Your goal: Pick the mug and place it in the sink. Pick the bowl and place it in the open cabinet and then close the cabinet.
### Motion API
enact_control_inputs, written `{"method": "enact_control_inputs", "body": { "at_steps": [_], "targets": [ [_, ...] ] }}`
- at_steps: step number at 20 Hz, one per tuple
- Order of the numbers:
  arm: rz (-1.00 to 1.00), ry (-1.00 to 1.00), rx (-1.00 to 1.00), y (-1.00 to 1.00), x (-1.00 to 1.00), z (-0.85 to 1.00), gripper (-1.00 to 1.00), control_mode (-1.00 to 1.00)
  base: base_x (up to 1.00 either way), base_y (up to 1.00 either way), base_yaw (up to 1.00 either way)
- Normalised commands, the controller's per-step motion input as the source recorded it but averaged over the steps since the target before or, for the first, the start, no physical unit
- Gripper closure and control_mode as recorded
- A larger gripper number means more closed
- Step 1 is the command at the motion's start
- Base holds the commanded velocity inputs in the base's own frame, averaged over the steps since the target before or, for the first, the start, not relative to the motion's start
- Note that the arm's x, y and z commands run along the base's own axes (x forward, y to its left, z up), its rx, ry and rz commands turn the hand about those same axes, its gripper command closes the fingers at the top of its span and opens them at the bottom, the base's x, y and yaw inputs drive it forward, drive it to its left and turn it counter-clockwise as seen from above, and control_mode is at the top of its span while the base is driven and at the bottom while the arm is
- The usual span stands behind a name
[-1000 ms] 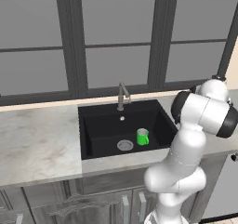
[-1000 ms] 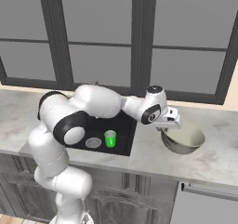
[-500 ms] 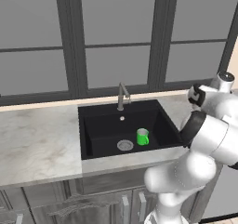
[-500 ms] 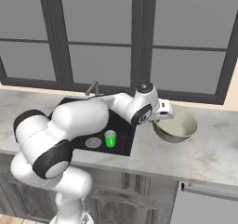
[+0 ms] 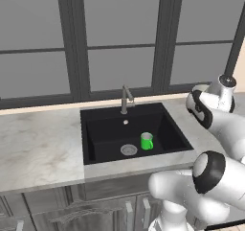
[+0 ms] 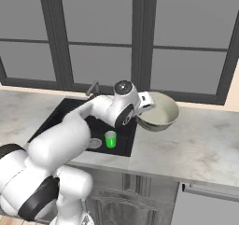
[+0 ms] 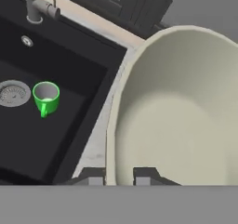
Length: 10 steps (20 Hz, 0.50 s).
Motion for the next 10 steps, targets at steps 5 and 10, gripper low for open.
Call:
{"method": "enact_control_inputs", "body": {
  "at_steps": [5, 10],
  "targets": [
    [0.21, 0.04, -0.07, 0.64, -0.16, 0.67, 1.0, -1.0, 0.0, 0.0, 0.0],
    [0.24, 0.19, -0.06, 0.66, -0.27, 0.49, 1.0, -1.0, 0.0, 0.0, 0.0]
  ]
}}
